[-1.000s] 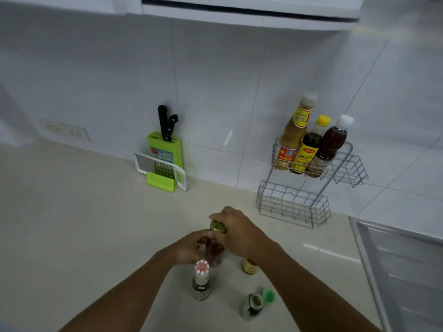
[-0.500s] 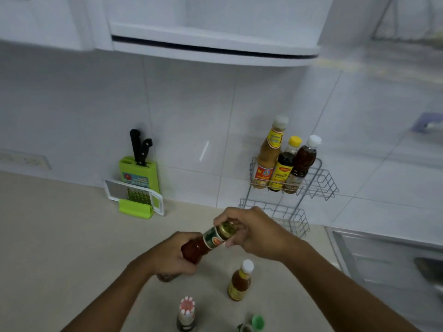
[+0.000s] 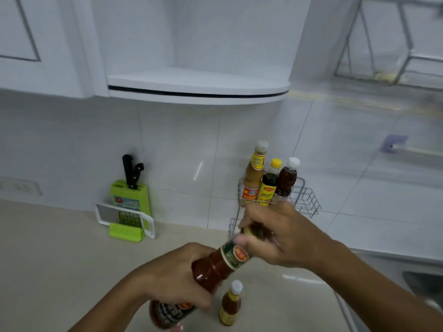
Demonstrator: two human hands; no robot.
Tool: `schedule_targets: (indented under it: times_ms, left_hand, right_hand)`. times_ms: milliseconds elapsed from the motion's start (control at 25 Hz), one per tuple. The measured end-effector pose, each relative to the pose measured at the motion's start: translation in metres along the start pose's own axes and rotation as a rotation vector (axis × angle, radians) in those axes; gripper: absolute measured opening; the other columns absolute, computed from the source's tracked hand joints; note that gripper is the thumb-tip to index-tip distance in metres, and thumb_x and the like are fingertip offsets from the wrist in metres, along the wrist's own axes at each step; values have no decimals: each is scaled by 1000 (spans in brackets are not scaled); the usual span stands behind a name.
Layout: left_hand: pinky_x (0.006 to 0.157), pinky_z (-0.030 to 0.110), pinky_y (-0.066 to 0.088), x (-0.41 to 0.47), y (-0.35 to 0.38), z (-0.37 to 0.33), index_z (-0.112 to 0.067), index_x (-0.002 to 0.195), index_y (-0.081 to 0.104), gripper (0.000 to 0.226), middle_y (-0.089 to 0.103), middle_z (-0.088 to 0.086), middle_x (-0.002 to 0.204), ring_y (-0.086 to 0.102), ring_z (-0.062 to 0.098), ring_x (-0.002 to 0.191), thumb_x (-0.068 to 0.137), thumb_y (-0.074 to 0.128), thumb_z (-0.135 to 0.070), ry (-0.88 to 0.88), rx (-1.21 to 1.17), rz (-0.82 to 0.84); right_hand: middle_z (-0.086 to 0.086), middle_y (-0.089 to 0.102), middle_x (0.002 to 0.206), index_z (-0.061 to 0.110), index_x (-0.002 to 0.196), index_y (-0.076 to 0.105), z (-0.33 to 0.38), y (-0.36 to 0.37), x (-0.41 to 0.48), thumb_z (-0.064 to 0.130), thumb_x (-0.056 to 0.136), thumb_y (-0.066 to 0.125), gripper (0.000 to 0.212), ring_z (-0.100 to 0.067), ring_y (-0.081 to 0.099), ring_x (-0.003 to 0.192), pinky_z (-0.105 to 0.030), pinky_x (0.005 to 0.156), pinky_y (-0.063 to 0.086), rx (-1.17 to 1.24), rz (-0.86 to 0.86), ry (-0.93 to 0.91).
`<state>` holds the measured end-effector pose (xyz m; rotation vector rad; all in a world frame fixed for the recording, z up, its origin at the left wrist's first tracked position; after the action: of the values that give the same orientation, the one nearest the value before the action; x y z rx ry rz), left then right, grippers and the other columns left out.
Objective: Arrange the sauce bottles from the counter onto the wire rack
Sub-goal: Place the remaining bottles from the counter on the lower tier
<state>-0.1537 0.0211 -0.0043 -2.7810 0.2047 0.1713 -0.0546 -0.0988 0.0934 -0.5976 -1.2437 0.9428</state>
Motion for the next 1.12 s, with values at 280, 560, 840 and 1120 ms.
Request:
schedule_targets:
  times_ms: [280, 560, 840, 1120]
  left_hand:
    - [58, 30, 43, 21, 7, -23, -36, 86, 54, 35, 61, -10, 67, 53, 13, 62, 55, 67, -48, -161, 618, -761]
    - [56, 28, 39, 50, -3, -20, -38, 89, 56, 35, 64, -10, 73, 60, 13, 68, 57, 67, -47, -117, 776, -683]
    - [57, 26, 44, 100, -9, -8, -39, 101, 49, 48, 67, -11, 84, 64, 15, 69, 59, 73, -42, -96, 801, -673]
    - [75, 38, 59, 154, 14, 46, -30, 115, 27, 75, 66, 1, 105, 64, 12, 85, 64, 80, -15, -126, 95, -196]
  right_hand:
    - [9, 54, 66, 29, 108, 53, -35, -2, -7, 42, 90, 22, 38, -7, 53, 63, -31, 56, 39, -62, -32, 406]
    - [-3, 62, 83, 25, 93, 52, -64, 11, -34, 39, 99, 30, 27, -26, 59, 76, -37, 62, 46, -143, 52, 746]
    - [5, 51, 52, 21, 76, 58, -112, 29, -61, 47, 105, 36, 45, -8, 45, 45, -26, 49, 32, 565, -231, 1028]
    - [-19, 76, 95, 17, 113, 71, -148, 78, -90, 16, 85, 82, 30, -35, 71, 72, -55, 76, 63, 916, -83, 800]
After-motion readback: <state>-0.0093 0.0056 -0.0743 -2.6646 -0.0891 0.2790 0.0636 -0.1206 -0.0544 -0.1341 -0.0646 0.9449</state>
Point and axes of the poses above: each hand's wrist, its own x-axis towards the middle knuckle, its own y-axis out of the palm, z = x × y, the point moved 6 cm from there along x, towards the middle knuckle
